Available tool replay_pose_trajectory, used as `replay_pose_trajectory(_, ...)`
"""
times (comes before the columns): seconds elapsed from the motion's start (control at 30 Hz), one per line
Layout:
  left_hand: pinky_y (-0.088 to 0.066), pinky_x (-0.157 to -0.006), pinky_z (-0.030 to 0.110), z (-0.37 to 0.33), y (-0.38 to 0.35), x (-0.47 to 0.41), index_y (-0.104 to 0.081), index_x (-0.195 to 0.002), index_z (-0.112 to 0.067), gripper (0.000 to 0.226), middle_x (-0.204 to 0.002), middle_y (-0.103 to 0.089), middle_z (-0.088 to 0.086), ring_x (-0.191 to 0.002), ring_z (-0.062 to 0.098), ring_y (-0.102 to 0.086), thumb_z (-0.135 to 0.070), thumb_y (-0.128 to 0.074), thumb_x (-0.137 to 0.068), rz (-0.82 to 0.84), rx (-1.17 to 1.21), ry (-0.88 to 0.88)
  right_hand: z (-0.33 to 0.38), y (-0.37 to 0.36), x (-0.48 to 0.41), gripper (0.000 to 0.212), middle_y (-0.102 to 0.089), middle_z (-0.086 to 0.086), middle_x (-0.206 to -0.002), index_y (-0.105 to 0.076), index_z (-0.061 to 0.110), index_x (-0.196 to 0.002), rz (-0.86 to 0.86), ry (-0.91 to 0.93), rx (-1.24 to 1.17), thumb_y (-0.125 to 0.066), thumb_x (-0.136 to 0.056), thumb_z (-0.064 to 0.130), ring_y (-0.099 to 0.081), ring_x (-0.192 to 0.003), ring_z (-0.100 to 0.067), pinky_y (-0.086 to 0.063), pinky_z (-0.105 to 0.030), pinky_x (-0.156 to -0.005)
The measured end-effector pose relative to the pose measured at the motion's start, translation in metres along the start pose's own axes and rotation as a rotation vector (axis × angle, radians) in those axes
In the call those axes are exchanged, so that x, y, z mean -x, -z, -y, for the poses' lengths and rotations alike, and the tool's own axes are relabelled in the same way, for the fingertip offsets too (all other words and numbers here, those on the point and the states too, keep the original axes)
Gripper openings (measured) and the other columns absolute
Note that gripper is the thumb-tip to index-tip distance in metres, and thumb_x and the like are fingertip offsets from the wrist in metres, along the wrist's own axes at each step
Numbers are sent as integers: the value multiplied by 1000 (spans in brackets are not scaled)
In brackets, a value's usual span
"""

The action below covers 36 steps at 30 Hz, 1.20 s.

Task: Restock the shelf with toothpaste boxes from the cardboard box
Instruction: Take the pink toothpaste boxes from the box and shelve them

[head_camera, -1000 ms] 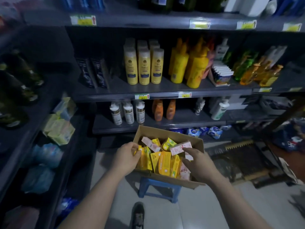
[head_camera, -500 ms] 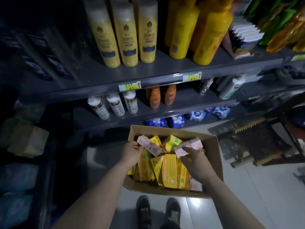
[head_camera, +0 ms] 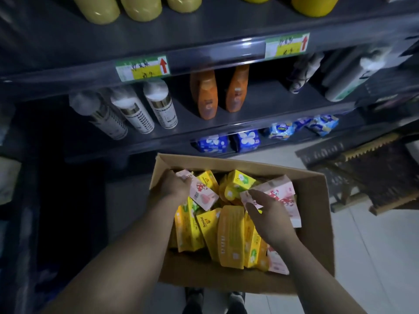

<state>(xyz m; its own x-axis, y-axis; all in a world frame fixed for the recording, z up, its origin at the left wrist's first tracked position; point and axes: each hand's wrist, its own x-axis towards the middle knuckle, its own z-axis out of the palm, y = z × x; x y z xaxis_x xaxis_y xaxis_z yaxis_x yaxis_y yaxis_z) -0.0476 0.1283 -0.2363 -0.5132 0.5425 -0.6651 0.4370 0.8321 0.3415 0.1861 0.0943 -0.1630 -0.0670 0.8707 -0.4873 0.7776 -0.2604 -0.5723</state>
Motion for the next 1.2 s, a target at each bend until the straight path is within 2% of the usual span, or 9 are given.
replay_pose_trajectory(0.17, -34, -44, 22, -4, -13, -12, -60, -108, -15, 29, -77, -62, -2, -58, 7, -55, -36, -64, -89, 12, 143, 79, -12, -5, -7, 40, -57, 0, -136, -53, 20, -136, -14, -14, -7, -53, -97, 29, -55, -121, -17, -45, -23, -90)
replay_pose_trajectory(0.33, -58, -65, 33, 3, -11, -12, -64, -106, -11, 35, -92, -72, 9, -72, 20, -69, -28, -75, -78, 1, 361, 130, -16, -9, -4, 39, -59, -2, -134, -54, 17, -135, -46, -98, -50, -52, -97, 26, -56, -120, -19, -45, -23, -87)
replay_pose_trajectory(0.47, -58, -69, 34, 8, -5, 5, -64, -95, -19, 28, -86, -72, -1, -72, 16, -68, -28, -78, -73, -58, 436, 67, -19, -11, 0, 40, -60, -4, -131, -53, 14, -135, -71, -181, -101, -53, -96, 24, -59, -115, -21, -47, -24, -81)
replay_pose_trajectory(0.6, -58, -77, 46, 18, 1, 20, -59, -95, -45, 47, -86, -71, -19, -83, 13, -70, -56, -73, -52, -35, 482, -45, -22, -16, 1, 30, -67, -5, -115, -57, 12, -124, -129, -316, -247, -54, -95, 21, -64, -88, -19, -47, -18, -54)
replay_pose_trajectory(0.7, -55, -83, 45, 13, 10, 44, -53, -109, -50, 54, -99, -69, -19, -94, 13, -67, -53, -71, -58, 7, 512, -131, -20, -21, -3, 19, -67, -4, -103, -56, 13, -113, -164, -406, -329, -52, -94, 18, -59, -70, -13, -35, -16, -41)
replay_pose_trajectory(0.8, -53, -78, 32, 8, 17, 61, -51, -125, -33, 52, -107, -66, -10, -98, 13, -64, -27, -74, -78, 10, 530, -224, -17, -25, -7, 28, -64, -7, -114, -51, 12, -123, -198, -426, -314, -49, -95, 15, -63, -86, -18, -48, -23, -52)
replay_pose_trajectory(0.87, -48, -70, 23, 9, 19, 63, -50, -128, -23, 49, -110, -64, -5, -96, 11, -62, -13, -70, -85, -5, 541, -269, -18, -22, -11, 36, -55, -10, -127, -47, 14, -131, -221, -375, -169, -45, -95, 12, -61, -101, -26, -55, -33, -72)
replay_pose_trajectory(1.0, -47, -69, 23, 12, 22, 63, -50, -124, -28, 43, -112, -64, -6, -97, 8, -61, -14, -68, -87, -6, 520, -294, -27, -5, -22, 50, -44, -14, -132, -47, 13, -136, -258, -100, 362, -49, -87, 1, -42, -117, -31, -42, -39, -98)
replay_pose_trajectory(1.2, -52, -74, 27, 15, 19, 63, -50, -126, -29, 43, -113, -64, -7, -101, 9, -62, -18, -66, -88, 2, 513, -286, -34, 10, -42, 52, -43, -8, -138, -50, 20, -134, -126, 89, 798, -65, -83, 21, -38, -121, -31, -35, -38, -101)
